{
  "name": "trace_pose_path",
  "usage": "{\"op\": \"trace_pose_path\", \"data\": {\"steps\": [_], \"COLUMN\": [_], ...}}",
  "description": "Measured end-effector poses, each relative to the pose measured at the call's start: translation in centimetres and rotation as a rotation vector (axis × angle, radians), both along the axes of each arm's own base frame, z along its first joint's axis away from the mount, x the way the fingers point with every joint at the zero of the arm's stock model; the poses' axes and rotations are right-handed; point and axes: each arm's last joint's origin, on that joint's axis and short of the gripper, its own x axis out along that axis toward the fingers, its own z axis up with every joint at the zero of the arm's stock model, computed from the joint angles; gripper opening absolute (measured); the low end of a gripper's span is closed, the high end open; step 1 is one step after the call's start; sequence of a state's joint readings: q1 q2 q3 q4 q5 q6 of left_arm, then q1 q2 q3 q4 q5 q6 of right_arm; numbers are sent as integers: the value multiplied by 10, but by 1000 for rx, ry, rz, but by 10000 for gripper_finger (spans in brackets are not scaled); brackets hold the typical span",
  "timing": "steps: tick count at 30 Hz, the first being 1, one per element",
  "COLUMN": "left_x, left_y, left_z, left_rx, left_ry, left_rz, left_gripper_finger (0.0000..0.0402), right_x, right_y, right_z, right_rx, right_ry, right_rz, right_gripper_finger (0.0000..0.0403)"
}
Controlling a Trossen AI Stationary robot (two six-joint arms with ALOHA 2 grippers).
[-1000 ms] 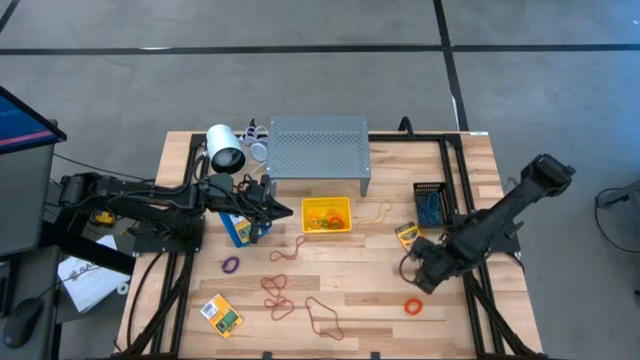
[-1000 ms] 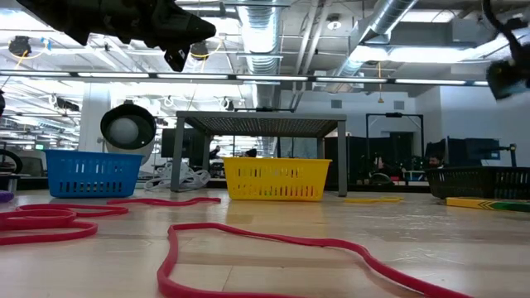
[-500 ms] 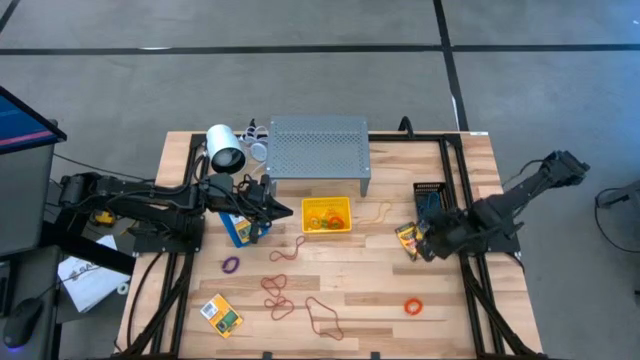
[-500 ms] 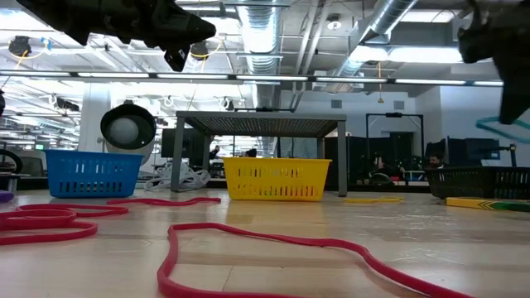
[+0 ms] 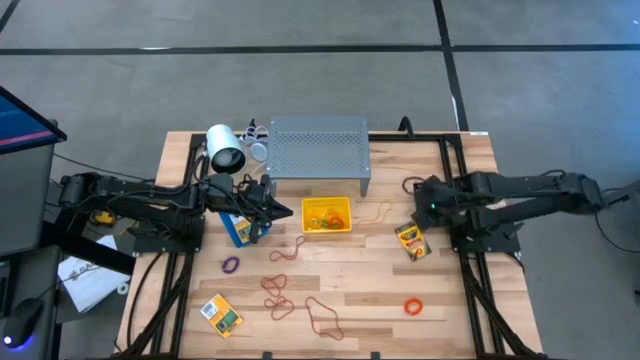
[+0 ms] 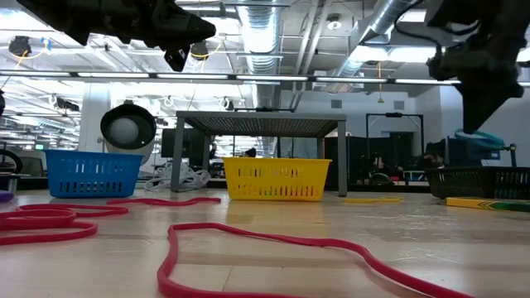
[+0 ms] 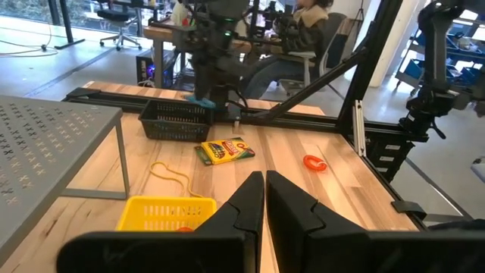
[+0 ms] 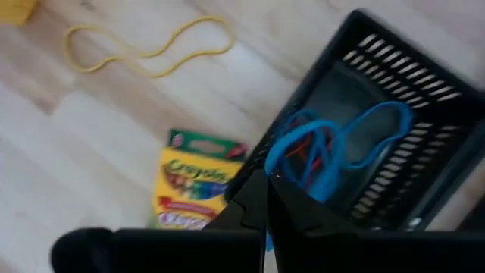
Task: Pick & Place Office Desk Supplies
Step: Put the blue rubber band into the black bin
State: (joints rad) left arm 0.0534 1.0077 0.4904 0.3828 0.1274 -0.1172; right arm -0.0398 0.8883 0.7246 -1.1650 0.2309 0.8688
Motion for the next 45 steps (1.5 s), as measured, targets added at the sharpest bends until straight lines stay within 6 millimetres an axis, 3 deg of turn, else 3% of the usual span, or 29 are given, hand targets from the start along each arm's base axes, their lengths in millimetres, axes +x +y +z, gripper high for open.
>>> {"op": "trace_pose_path", "data": {"steps": [13,27,32,41,45], "left_x": [0,0,0,0,0], "left_y": [0,0,0,0,0], "left_z": [0,0,0,0,0], "left_rx": [0,1,0,1,0], "left_ry": [1,1,2,1,1], "left_rz": [1,4,4,3,-1], "left_gripper_finger": [11,11,11,11,11], "right_x": [-16,-7,-5,-6,-9], "right_y": [-44,-57,-58,-59,-60], "right_z": [-14,-19,-21,-21,-22], "right_rx": [99,122,131,156,166], "right_ry": [72,56,71,63,76], "right_rz": [-53,-7,-4,-31,-51], "right_gripper_finger": [0,5,49,186,209]}}
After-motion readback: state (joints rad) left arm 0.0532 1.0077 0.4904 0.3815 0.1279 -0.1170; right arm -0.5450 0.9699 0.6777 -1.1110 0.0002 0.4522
